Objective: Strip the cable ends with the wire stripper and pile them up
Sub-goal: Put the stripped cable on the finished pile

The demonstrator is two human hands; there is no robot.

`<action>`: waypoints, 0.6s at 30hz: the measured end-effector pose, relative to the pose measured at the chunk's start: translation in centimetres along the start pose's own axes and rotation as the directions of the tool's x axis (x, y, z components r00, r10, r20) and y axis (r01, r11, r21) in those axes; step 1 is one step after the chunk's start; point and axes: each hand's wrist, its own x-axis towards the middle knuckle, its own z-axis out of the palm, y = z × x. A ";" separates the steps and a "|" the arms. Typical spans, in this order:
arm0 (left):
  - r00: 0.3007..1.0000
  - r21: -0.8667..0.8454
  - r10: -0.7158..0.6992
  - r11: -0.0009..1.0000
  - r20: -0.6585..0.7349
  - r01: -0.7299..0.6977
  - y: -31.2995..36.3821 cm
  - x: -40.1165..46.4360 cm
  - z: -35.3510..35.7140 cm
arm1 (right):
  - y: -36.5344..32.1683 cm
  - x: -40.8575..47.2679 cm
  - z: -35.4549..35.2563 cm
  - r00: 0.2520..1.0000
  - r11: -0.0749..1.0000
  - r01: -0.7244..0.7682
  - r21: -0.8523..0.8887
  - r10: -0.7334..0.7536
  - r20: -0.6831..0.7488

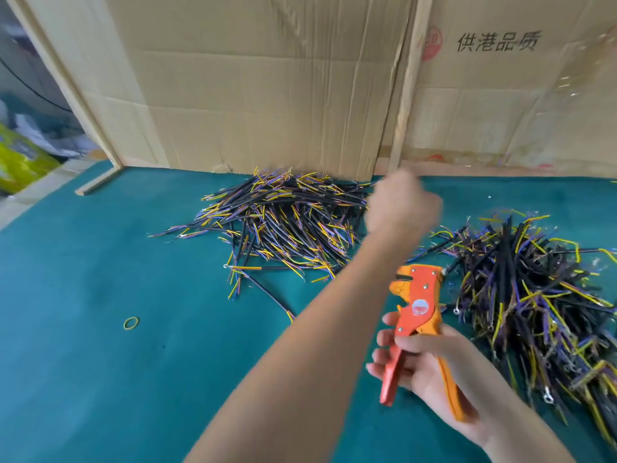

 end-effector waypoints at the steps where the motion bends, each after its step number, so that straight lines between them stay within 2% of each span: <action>1: 0.996 0.129 -0.033 0.991 -0.083 0.044 -2.4 0.9 -1.2 | 0.0 0.0 0.1 1.000 1.000 0.003 0.012 -0.003 0.000; 3: 0.974 0.339 -0.146 0.920 -0.173 0.198 -7.4 2.3 -3.6 | 0.0 0.0 0.1 0.999 0.999 0.026 0.025 -0.025 -0.020; 5: 0.947 0.463 -0.286 0.826 -0.148 0.322 -12.0 3.0 -5.1 | -0.1 0.0 0.0 0.998 0.999 0.034 0.039 -0.032 -0.052; 7: 0.933 0.532 -0.342 0.773 -0.109 0.345 -15.3 2.8 -5.6 | -0.3 -0.1 0.0 0.997 0.998 0.043 0.048 -0.040 -0.068; 9: 0.947 0.540 -0.314 0.785 -0.072 0.302 -16.6 2.9 -5.4 | -0.4 -0.2 0.1 0.997 0.997 0.054 0.047 -0.051 -0.065; 12: 0.943 0.475 -0.331 0.823 -0.043 0.311 -16.1 3.4 -5.3 | -0.5 -0.3 0.2 0.995 0.997 0.072 0.036 -0.069 -0.072; 15: 0.936 0.520 -0.352 0.799 -0.006 0.303 -15.6 3.6 -5.2 | -0.4 -0.3 0.3 0.996 0.997 0.066 0.036 -0.064 -0.065; 18: 0.937 0.488 -0.349 0.815 -0.015 0.312 -15.3 4.1 -4.9 | -0.4 -0.4 0.3 0.995 0.997 0.071 0.038 -0.069 -0.070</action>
